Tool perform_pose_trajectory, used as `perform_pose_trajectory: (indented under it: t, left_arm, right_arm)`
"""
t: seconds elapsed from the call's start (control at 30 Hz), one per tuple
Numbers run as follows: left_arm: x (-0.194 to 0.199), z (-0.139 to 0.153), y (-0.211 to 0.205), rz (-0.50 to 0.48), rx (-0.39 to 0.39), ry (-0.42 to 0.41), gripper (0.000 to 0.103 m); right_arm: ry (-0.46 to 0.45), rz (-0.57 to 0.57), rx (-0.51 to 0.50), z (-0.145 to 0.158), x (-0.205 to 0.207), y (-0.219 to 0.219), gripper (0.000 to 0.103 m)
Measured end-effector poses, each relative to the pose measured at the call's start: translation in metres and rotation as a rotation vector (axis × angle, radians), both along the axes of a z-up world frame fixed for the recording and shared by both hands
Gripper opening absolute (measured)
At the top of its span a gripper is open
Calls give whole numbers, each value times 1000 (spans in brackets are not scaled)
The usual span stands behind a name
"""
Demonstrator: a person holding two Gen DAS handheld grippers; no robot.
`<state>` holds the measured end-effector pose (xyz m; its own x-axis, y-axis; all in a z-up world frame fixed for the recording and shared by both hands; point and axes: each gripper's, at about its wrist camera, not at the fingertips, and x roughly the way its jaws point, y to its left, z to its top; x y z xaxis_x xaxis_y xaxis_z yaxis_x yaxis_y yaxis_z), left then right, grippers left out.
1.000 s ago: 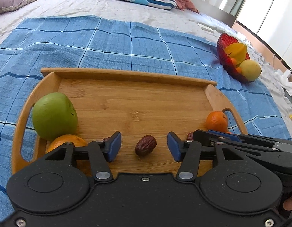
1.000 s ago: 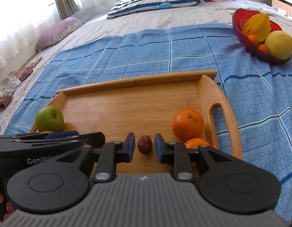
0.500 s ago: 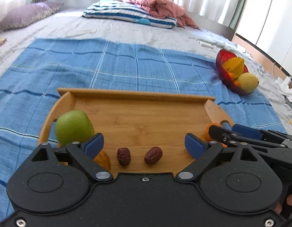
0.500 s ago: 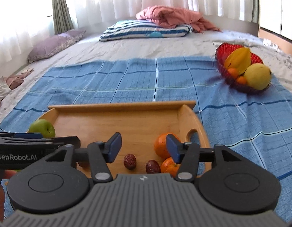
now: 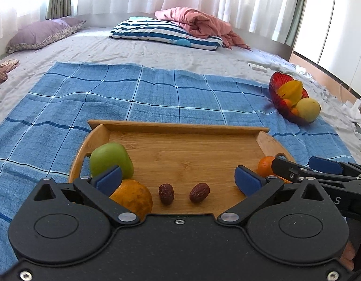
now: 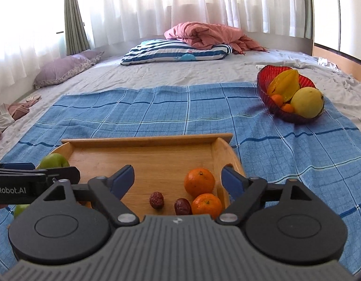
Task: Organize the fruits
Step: 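Withdraw both open tools back from the tray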
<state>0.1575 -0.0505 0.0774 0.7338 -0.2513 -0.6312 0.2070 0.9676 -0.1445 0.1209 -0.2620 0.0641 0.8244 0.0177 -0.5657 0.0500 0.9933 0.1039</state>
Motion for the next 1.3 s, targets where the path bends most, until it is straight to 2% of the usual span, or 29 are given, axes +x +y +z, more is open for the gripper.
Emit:
perform_pose_trajectory:
  t: [0.27,0.8,1.3]
  left_arm:
    - [-14,-2,5,-14,14,-19,103]
    - [-49,-1,14,-35,34,-85,103]
    - [-78,-13,25,-21,20,-95,103]
  right_arm:
    - [-29,-1,11,0,-16,0,100]
    - [-94,11,-19,0,-51,7,103]
    - [-115,-13,-26,-14,-77,11,103]
